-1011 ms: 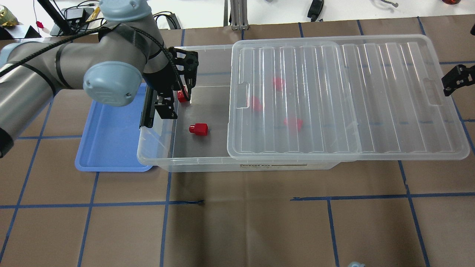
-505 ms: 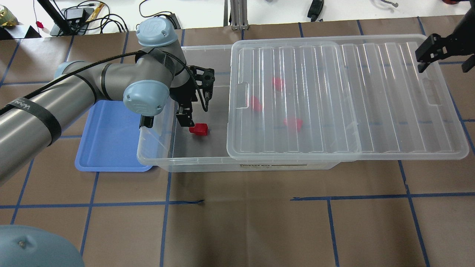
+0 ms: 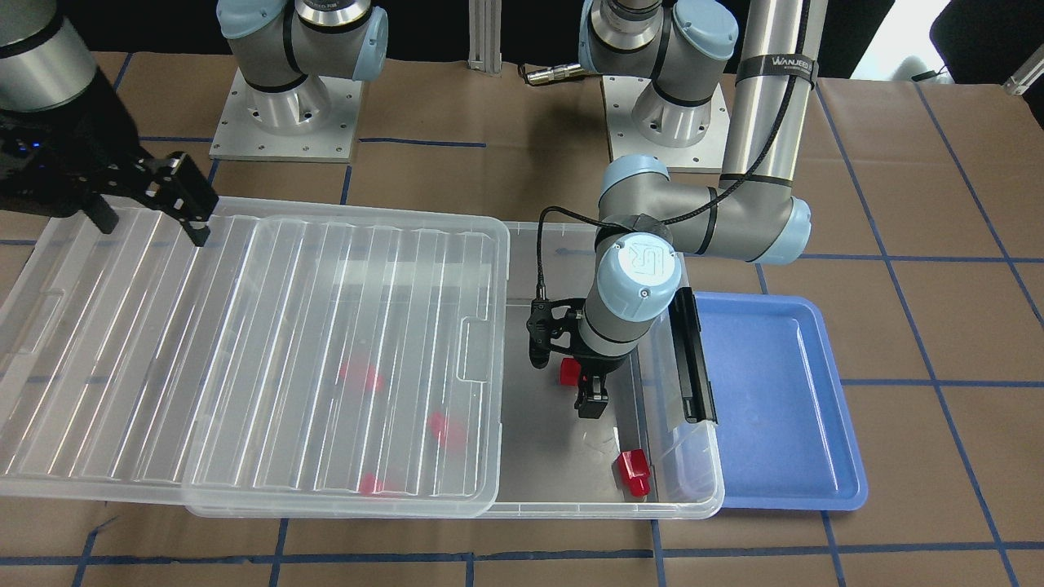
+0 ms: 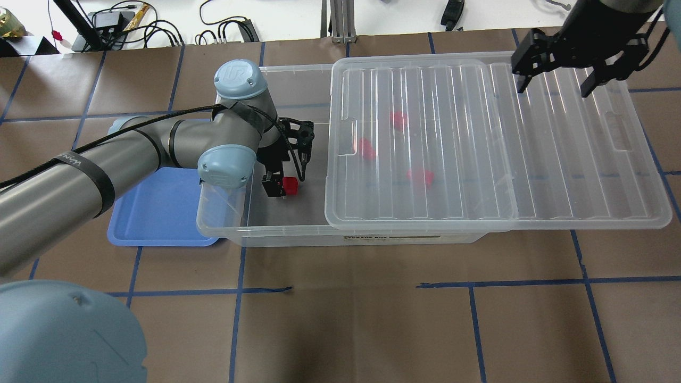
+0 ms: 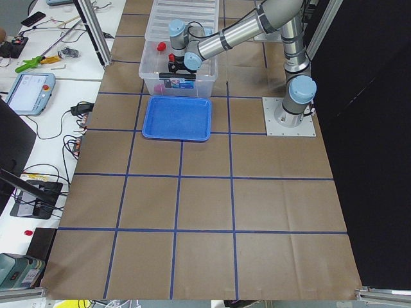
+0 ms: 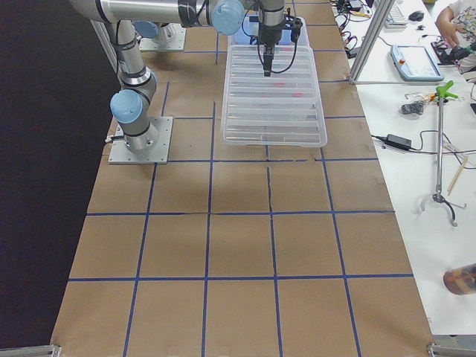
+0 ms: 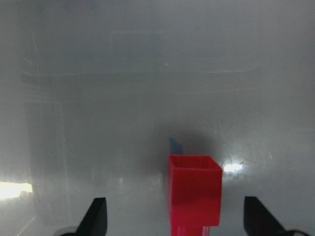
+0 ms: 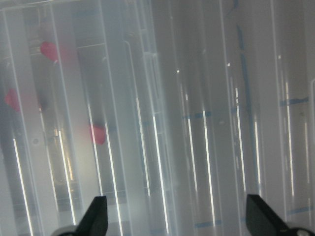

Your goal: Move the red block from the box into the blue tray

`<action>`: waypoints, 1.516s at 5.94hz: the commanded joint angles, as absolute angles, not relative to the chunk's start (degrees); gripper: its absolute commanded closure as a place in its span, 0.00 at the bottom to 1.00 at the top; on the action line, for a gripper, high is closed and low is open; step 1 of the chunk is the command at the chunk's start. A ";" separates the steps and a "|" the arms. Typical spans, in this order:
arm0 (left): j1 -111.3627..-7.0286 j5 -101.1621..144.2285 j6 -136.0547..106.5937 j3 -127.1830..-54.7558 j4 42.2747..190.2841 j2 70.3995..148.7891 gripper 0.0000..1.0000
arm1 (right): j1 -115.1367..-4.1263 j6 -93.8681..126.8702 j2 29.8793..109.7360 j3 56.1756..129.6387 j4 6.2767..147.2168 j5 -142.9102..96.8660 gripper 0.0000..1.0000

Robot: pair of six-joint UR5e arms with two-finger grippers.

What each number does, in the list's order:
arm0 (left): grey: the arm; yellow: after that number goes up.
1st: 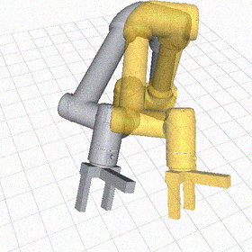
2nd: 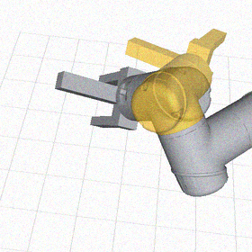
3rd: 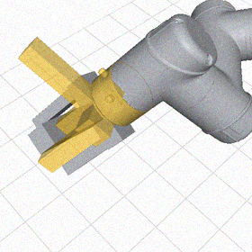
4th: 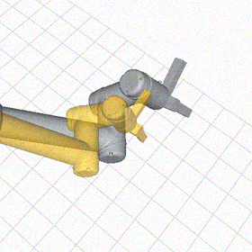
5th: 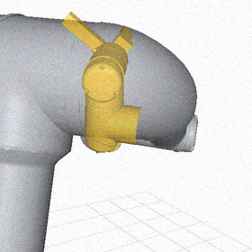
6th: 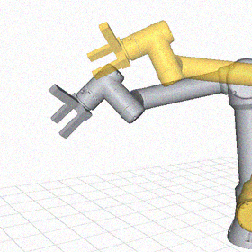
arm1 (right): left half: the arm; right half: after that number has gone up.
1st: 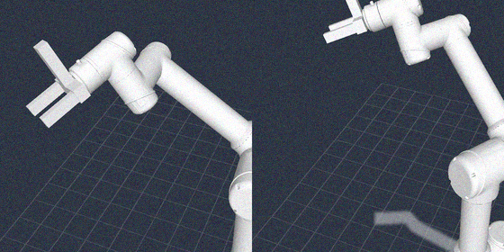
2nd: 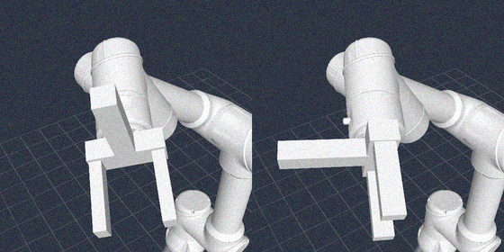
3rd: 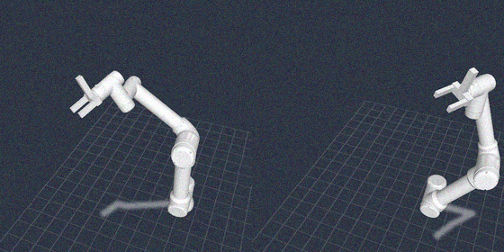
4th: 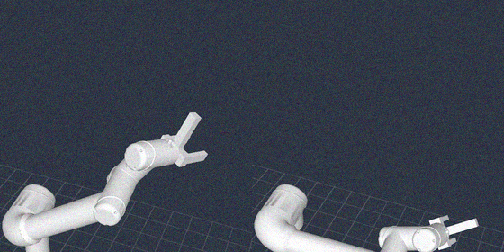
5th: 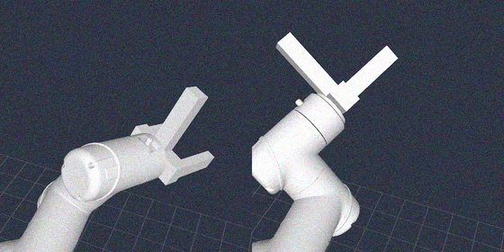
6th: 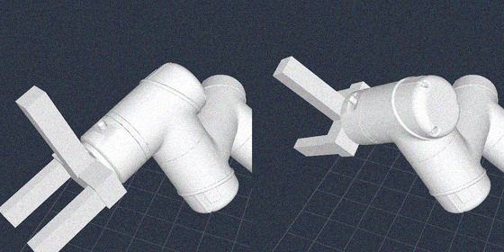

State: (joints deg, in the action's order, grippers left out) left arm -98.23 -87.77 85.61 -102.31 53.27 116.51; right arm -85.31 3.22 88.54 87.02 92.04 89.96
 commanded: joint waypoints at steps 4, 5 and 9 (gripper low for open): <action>-98.35 -88.07 85.61 -101.00 57.52 112.53 0.91 | -90.18 5.98 88.94 87.27 91.32 88.61 0.00; -98.26 -87.98 85.08 -97.24 66.44 107.02 0.91 | -90.35 5.89 89.12 87.19 91.14 88.16 0.00; -85.30 -92.89 96.16 -85.96 87.99 101.60 0.95 | -88.87 5.28 88.68 87.45 91.67 89.03 0.00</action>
